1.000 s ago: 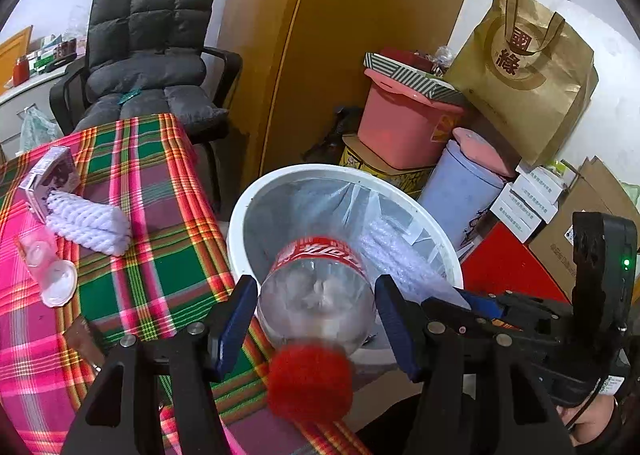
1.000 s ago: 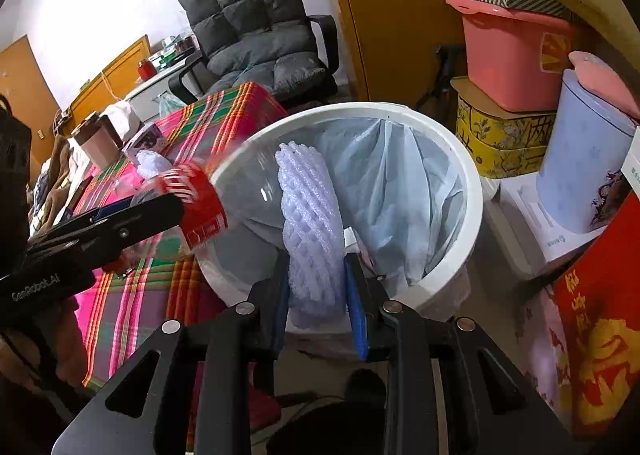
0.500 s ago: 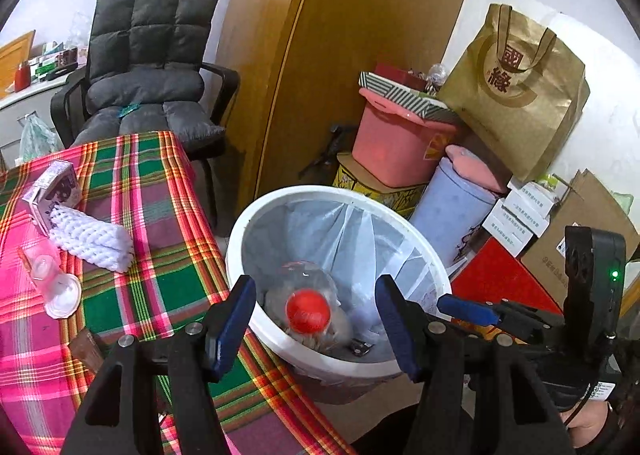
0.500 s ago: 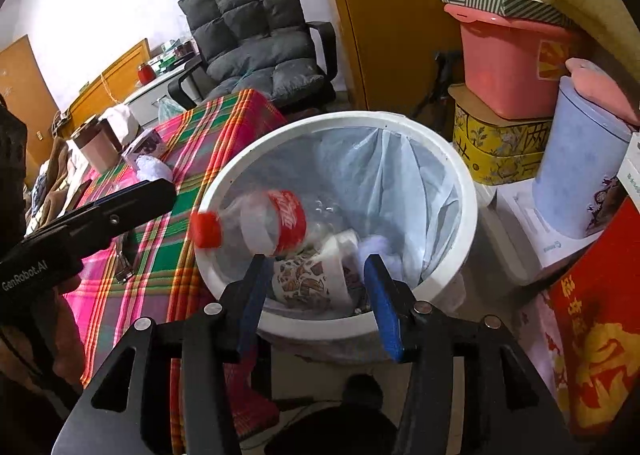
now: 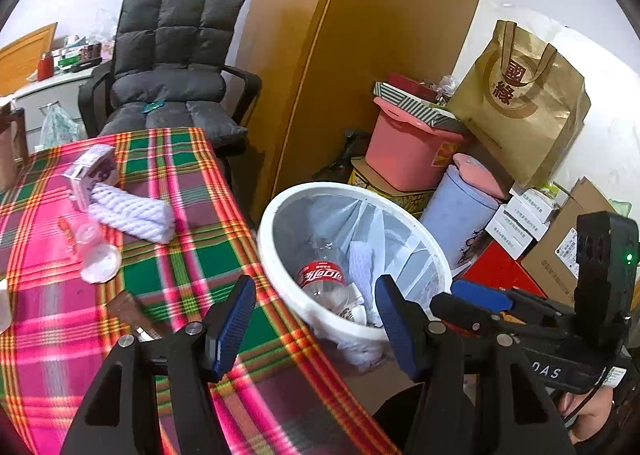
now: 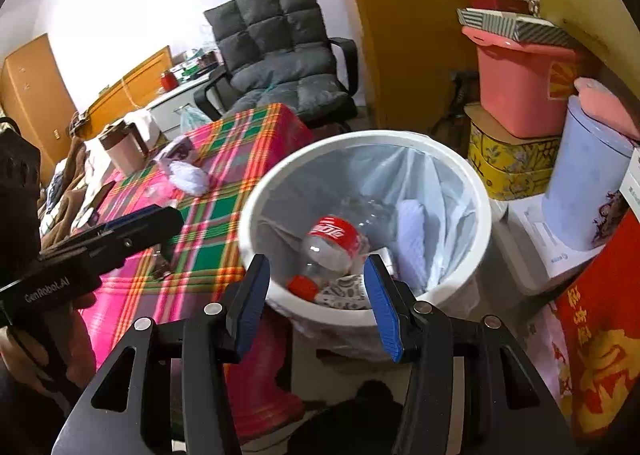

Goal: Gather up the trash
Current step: 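Open both tools to drop the bottle and mesh sleeve into the bin, then move both tools back over the table toward the remaining trash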

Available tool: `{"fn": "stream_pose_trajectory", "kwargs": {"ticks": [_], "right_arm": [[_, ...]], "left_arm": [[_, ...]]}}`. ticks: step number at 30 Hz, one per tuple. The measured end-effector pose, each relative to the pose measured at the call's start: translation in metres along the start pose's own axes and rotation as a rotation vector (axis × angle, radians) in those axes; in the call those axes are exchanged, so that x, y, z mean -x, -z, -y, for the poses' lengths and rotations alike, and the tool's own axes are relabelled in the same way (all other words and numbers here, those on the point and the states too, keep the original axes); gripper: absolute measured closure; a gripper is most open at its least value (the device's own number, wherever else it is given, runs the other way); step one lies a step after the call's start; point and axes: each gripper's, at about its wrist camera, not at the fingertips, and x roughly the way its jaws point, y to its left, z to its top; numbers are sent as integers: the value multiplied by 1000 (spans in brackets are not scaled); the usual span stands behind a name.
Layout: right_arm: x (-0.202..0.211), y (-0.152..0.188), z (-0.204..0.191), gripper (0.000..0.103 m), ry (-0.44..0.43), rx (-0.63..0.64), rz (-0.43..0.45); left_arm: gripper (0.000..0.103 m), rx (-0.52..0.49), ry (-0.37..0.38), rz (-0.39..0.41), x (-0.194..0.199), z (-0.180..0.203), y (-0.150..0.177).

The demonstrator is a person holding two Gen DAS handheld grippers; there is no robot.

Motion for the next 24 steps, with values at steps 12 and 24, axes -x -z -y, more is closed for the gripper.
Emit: {"fn": "stream_pose_trajectory", "kwargs": {"ticks": [12, 24], "right_arm": [[5, 6, -29, 52, -79, 59, 29], [4, 13, -52, 52, -136, 103, 10]], "left_arm": [[42, 23, -73, 30, 39, -17, 20], [43, 58, -112, 47, 63, -34, 39]]}}
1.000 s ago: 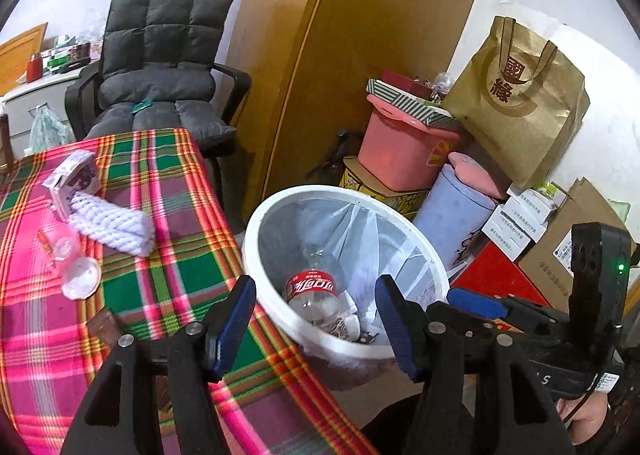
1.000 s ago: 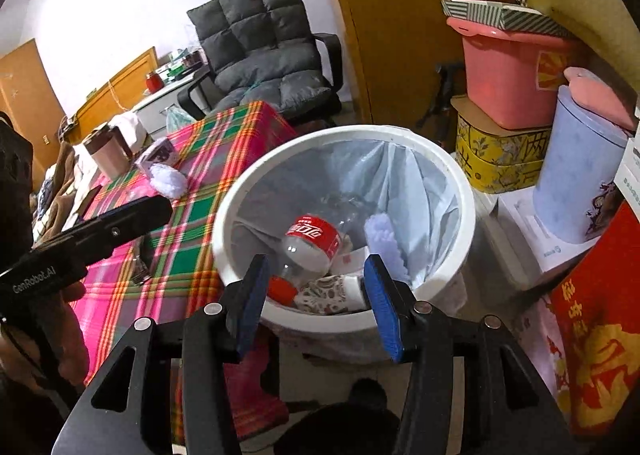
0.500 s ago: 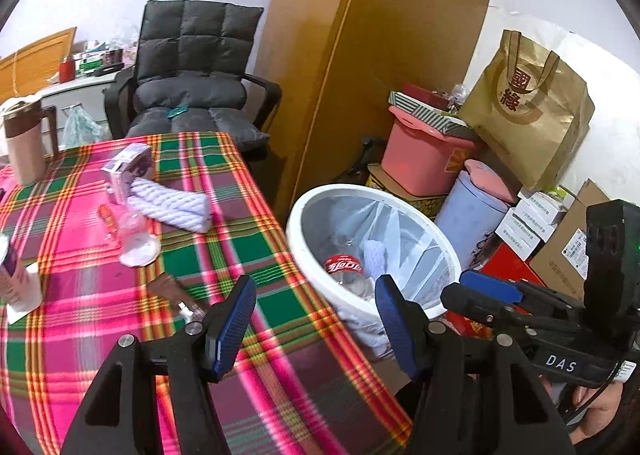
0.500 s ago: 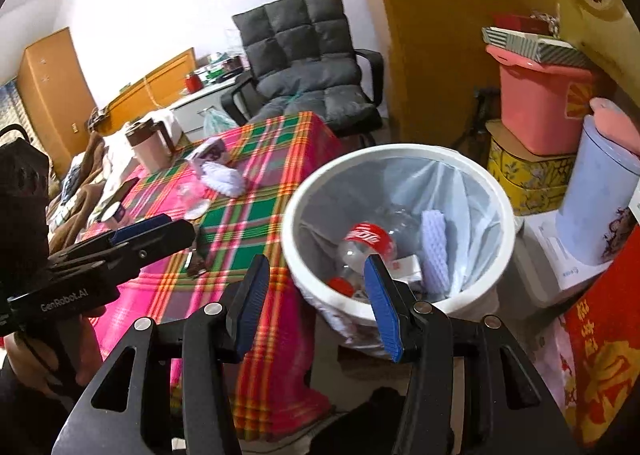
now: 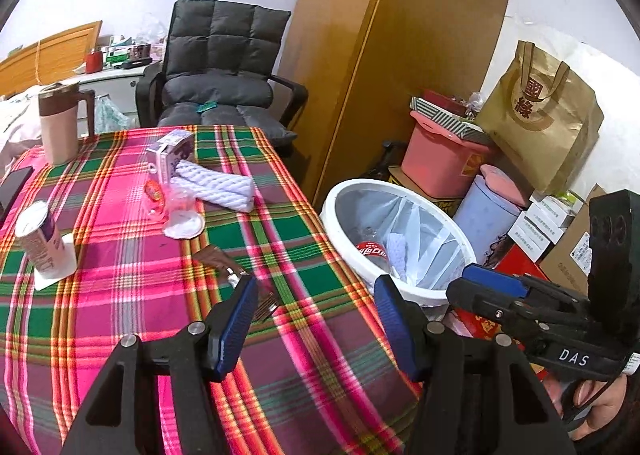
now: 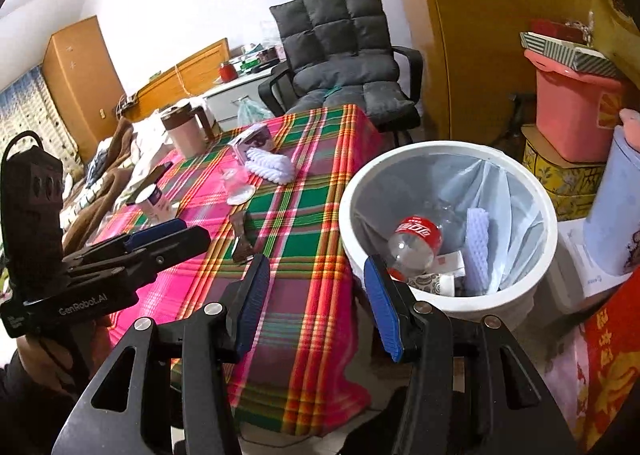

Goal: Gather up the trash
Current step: 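Move both tools back over the table toward the remaining trash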

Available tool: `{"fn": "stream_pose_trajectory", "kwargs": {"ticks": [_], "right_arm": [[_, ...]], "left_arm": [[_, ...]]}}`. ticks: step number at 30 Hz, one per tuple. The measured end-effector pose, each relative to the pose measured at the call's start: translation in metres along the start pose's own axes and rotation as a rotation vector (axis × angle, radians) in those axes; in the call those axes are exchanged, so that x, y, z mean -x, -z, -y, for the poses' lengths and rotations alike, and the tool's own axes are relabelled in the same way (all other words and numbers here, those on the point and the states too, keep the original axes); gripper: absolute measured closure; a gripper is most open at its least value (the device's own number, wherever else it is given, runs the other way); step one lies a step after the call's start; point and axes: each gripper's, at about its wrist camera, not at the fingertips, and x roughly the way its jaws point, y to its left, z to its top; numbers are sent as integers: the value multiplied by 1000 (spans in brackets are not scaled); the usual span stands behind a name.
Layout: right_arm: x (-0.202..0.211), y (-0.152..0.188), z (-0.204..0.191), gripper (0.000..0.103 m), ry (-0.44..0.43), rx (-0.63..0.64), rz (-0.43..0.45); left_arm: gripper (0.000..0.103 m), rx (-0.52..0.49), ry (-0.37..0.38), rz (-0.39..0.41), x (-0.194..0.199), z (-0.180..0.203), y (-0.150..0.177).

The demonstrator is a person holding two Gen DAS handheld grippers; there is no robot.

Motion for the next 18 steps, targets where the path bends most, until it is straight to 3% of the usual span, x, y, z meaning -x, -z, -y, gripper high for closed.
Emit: {"fn": "stream_pose_trajectory", "kwargs": {"ticks": [18], "right_arm": [[-13, 5, -27, 52, -61, 51, -50]], "left_arm": [[44, 66, -91, 6, 24, -37, 21]]}}
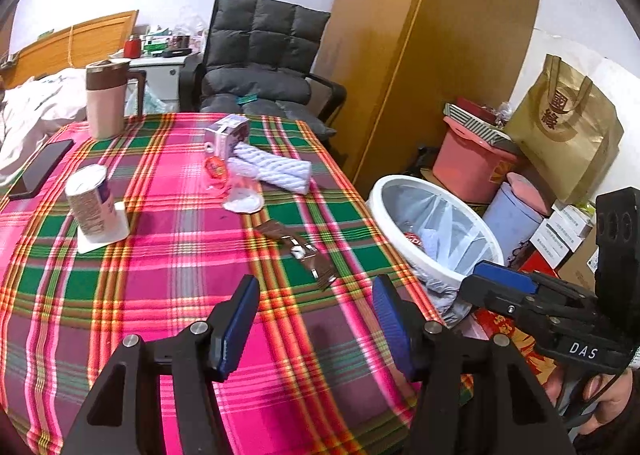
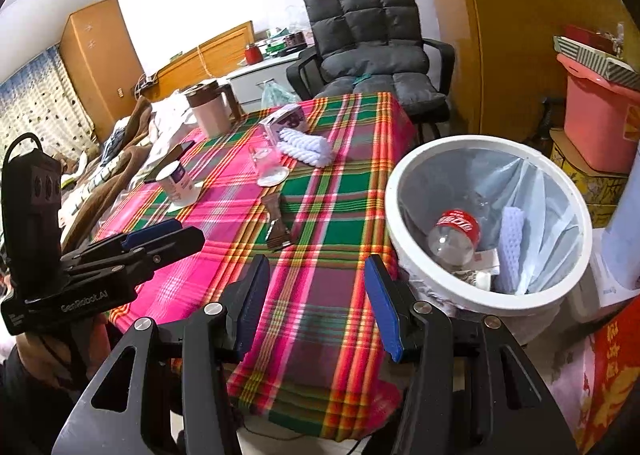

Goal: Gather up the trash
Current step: 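Move both tools back over the table toward the remaining trash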

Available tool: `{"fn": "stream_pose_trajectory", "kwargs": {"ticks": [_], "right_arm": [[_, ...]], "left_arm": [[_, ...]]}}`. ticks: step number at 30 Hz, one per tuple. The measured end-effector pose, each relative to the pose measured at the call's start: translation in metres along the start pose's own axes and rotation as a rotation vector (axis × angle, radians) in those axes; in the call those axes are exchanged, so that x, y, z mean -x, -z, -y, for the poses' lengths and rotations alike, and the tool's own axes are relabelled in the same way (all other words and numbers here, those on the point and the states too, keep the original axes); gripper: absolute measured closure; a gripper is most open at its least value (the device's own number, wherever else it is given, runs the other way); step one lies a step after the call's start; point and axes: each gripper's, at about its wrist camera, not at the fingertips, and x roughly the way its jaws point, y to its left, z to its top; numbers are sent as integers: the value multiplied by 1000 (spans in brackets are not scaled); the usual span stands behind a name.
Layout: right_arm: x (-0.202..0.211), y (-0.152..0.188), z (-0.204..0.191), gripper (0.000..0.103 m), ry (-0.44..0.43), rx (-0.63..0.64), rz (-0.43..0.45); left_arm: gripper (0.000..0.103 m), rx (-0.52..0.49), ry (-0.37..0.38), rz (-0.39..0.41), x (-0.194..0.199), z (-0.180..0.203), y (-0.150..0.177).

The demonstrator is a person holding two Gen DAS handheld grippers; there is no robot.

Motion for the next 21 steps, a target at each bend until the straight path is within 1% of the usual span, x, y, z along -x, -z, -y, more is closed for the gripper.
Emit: {"fn": "stream_pose_trajectory", "kwargs": {"ticks": [5, 14, 21], "right_arm": [[-6, 2, -5, 52, -5, 11, -28], [-10, -1, -18, 52, -23, 49, -43], [-17, -8, -24, 52, -31, 69, -32]], "left_arm": [[44, 17, -22, -1, 3, -11, 3], [44, 46, -70, 7, 9, -30, 8], [44, 75, -101, 15, 14, -45, 10]]}}
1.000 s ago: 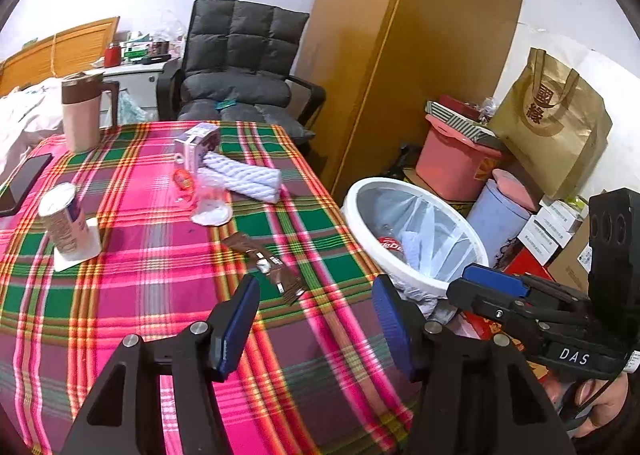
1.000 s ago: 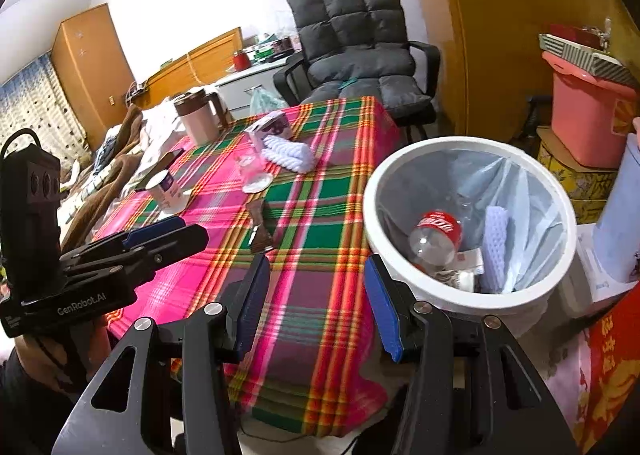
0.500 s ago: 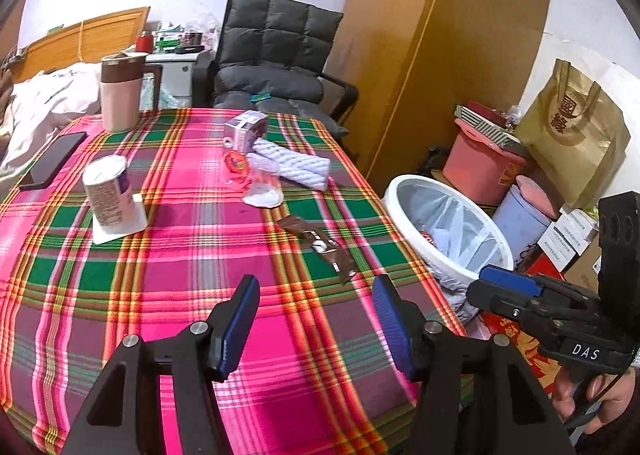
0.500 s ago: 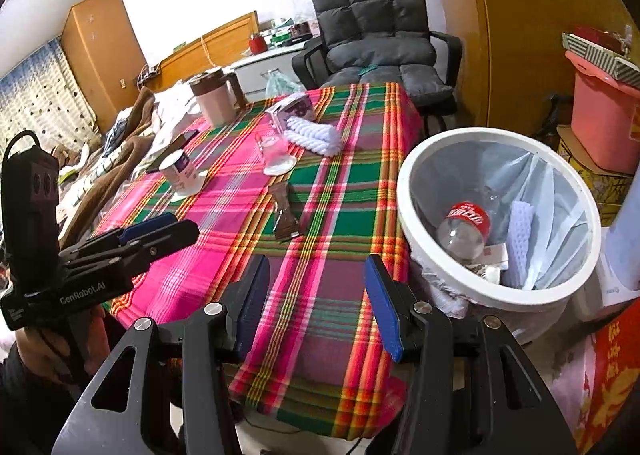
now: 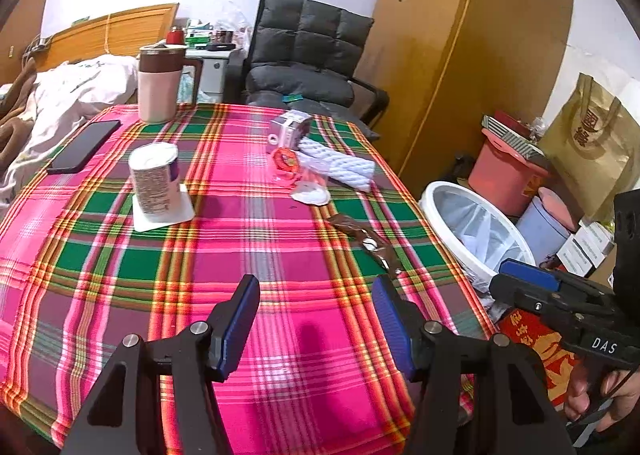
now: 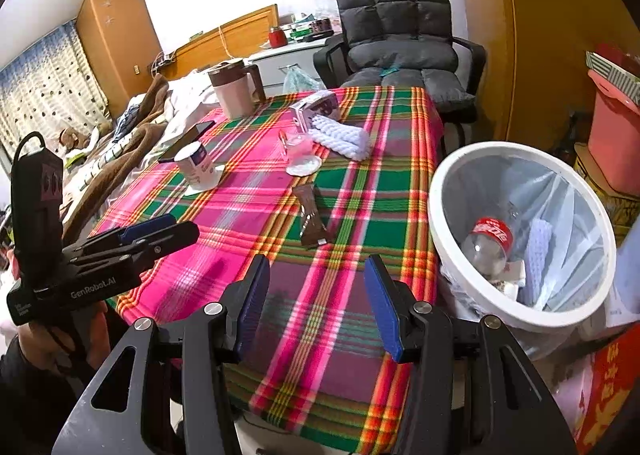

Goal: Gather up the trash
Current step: 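Move both tools back over the table toward the remaining trash, then grasp the lidded paper cup with the left tool while the right grasps the brown wrapper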

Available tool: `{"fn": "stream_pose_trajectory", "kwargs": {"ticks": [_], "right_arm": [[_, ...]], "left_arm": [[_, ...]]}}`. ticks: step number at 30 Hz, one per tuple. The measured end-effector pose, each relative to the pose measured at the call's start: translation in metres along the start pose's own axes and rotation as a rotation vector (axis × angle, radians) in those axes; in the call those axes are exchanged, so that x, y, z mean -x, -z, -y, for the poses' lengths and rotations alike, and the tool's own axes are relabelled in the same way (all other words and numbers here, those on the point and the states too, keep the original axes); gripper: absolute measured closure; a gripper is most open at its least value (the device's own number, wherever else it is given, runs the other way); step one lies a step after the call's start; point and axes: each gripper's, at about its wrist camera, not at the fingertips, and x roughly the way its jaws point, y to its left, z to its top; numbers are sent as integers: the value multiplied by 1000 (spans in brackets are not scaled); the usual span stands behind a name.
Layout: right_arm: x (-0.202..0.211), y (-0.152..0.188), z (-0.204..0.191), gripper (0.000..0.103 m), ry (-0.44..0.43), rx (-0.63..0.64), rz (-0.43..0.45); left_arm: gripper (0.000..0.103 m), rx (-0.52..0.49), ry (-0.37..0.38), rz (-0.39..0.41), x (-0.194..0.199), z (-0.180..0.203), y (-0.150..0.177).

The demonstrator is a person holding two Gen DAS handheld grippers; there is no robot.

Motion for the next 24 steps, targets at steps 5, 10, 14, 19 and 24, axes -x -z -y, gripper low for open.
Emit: {"fn": "stream_pose_trajectory", "kwargs": {"ticks": [5, 10, 14, 19, 24], "right_arm": [[-8, 0, -2, 52, -17, 5, -4], [-16, 0, -3, 52, -24, 6, -35], [-24, -3, -2, 52, -24, 4, -62], [-35, -8, -1, 52, -23, 8, -78], [-48, -13, 0, 52, -21, 20, -91]], "left_arm": [[44, 25, -28, 1, 2, -14, -1], [44, 55, -60, -4, 1, -29, -1], [44, 72, -86, -5, -1, -41, -5], [44, 85, -129, 1, -7, -57, -17], [44, 109, -164, 12, -19, -74, -34]]}}
